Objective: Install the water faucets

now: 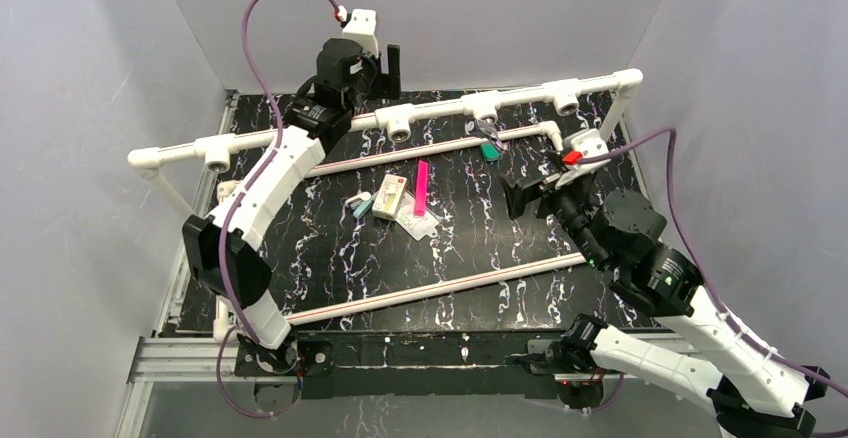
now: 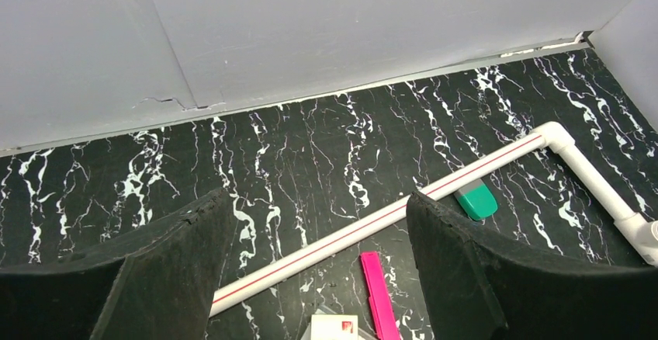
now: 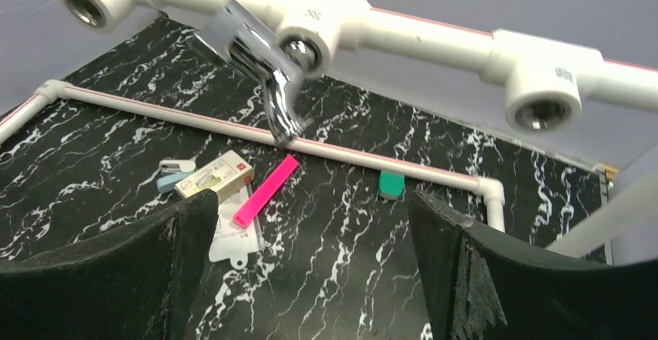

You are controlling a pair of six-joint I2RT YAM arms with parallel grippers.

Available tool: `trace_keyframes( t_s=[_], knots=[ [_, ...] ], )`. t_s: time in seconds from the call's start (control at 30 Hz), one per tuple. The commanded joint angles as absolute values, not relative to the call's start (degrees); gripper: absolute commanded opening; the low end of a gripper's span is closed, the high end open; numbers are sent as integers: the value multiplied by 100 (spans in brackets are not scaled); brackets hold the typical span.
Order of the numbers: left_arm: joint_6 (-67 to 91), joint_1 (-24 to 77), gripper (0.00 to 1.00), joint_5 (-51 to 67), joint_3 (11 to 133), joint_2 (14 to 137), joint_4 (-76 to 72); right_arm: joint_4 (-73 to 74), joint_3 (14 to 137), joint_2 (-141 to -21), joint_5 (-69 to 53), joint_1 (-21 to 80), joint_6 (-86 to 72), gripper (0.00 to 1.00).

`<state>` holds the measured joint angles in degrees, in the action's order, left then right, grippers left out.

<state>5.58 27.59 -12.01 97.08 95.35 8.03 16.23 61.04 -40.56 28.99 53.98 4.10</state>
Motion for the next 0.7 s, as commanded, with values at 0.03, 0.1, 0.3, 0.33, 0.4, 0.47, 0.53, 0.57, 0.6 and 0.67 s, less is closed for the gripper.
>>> trace_keyframes(
  t_s=[0.03,0.1,0.3,0.33,0.4,0.47,0.53,0.57,0.6,0.67],
  knots=[
    [692,2804,80,-1348,10570,9854,1246,2041,5673,-3785,3422,5384,-207,99],
    [716,2804,80,-1386,10847,9917,1263,2054,5470,-3746,3619,5380,-346,99],
    [843,2804,80,-1293,11460,9912,1162,1827,4581,-3754,4406,5384,-659,99],
    [891,2804,80,-1254,11510,9873,1135,1738,4429,-3772,4489,5384,-681,99],
    [1007,2804,80,-1163,11541,9741,1029,1407,4077,-3818,4587,5385,-669,99],
    [1160,2804,80,-1042,11522,9591,969,1017,3782,-3922,4650,5376,-612,99],
    [1344,2804,80,-811,11431,9423,935,581,3493,-4032,4727,5339,-418,99],
    [1439,2804,80,-654,11374,9343,930,301,3324,-4095,4750,5310,-227,99],
    [1525,2804,80,-414,11320,9264,949,93,3191,-4168,4746,5264,-75,99],
    [1671,2804,80,-111,11296,9143,1082,-415,2974,-4309,4545,5104,243,99]
  ],
)
